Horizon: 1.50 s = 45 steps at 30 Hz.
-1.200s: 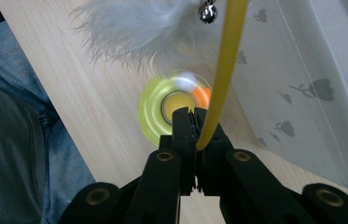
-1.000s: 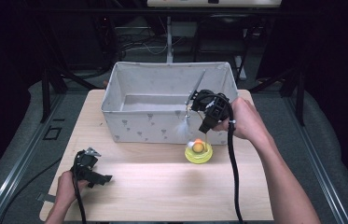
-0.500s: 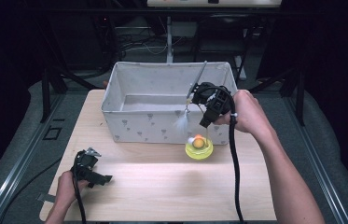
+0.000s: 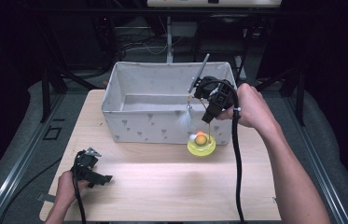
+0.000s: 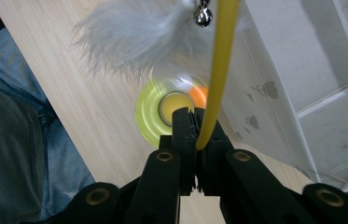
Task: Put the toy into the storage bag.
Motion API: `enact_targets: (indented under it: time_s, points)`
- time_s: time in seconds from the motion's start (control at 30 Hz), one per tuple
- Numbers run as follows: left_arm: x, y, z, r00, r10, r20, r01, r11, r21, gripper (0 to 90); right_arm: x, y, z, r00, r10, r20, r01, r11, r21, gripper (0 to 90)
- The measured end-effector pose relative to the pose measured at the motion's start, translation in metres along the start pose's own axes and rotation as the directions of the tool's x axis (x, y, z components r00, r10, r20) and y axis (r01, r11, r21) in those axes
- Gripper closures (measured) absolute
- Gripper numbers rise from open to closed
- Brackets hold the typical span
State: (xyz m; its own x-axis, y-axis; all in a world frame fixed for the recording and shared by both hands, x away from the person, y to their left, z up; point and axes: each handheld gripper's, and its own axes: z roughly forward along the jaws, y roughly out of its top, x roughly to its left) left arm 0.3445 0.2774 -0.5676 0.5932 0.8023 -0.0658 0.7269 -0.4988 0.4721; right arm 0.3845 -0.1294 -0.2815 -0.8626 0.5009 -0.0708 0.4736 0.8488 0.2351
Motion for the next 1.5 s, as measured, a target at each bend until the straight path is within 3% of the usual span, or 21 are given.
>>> enact_targets:
  time_s: [0.73, 1.5]
  points:
    - [0.001, 0.001, 0.000, 0.9999, 0.011, 0.007, -0.011, 0.9999, 0.000, 3.0, -0.007, 0.008, -0.026, 0.9998, -0.011, 0.018, 0.011, 1.000, -0.004, 87.8]
    - [0.001, 0.002, -0.001, 0.9998, 0.015, 0.009, -0.015, 0.9999, 0.003, 3.0, -0.019, 0.023, -0.063, 0.9989, 0.012, 0.046, -0.010, 0.998, -0.054, 88.0]
